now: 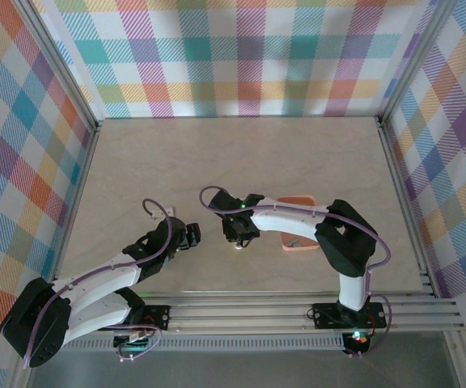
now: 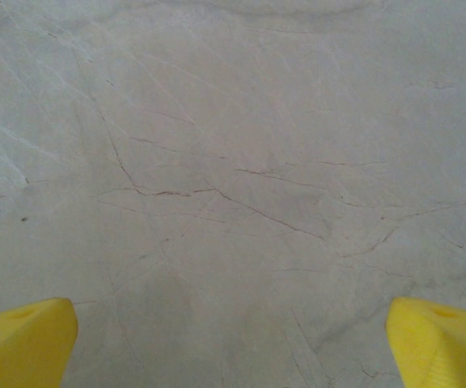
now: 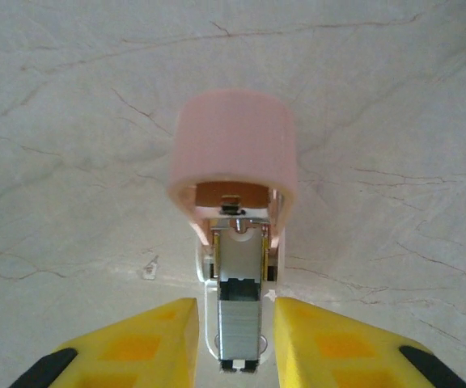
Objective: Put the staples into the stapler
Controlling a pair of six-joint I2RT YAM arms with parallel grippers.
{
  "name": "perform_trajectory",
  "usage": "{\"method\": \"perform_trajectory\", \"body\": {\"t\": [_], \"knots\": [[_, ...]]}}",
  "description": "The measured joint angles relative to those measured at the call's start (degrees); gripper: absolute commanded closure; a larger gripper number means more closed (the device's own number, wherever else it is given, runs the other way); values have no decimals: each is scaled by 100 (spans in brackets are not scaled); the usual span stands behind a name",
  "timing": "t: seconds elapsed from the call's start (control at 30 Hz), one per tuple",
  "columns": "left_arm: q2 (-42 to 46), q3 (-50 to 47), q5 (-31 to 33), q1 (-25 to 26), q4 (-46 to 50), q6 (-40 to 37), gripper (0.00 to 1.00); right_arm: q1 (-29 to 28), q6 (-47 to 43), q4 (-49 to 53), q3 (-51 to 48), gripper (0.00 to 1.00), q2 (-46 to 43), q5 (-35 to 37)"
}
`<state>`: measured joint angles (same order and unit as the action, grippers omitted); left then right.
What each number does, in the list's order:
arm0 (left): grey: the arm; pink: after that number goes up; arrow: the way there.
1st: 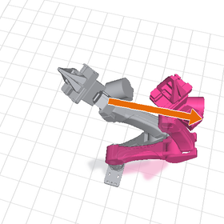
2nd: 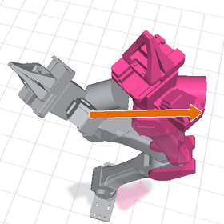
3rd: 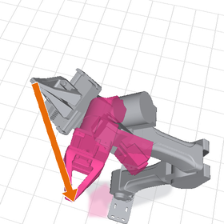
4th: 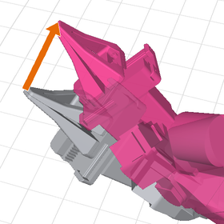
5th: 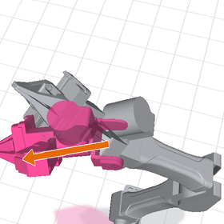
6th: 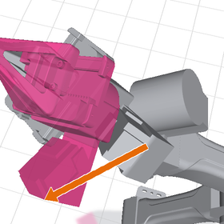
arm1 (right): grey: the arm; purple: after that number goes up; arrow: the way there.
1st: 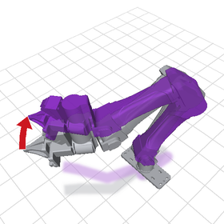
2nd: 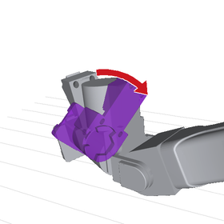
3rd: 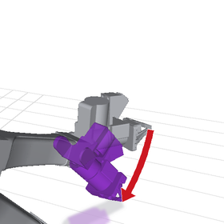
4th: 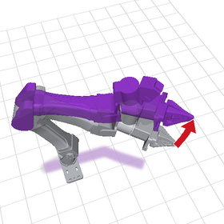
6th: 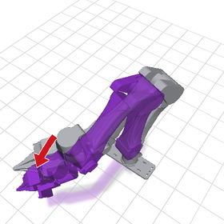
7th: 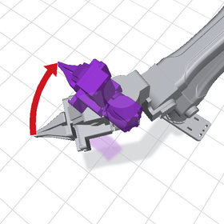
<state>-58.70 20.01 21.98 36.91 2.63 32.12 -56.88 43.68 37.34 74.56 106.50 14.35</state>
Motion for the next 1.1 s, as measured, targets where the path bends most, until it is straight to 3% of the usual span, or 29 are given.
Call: {"method": "perform_trajectory", "body": {"t": [0.47, 1.1], "knots": [[0, 0, 0, 0, 0, 0, 3, 28, 46, -114, -151, 84, -98, -96], [-55, 7, -2, 0, 0, 0, 3, 28, 46, -79, -184, 86, 0, -332]]}}
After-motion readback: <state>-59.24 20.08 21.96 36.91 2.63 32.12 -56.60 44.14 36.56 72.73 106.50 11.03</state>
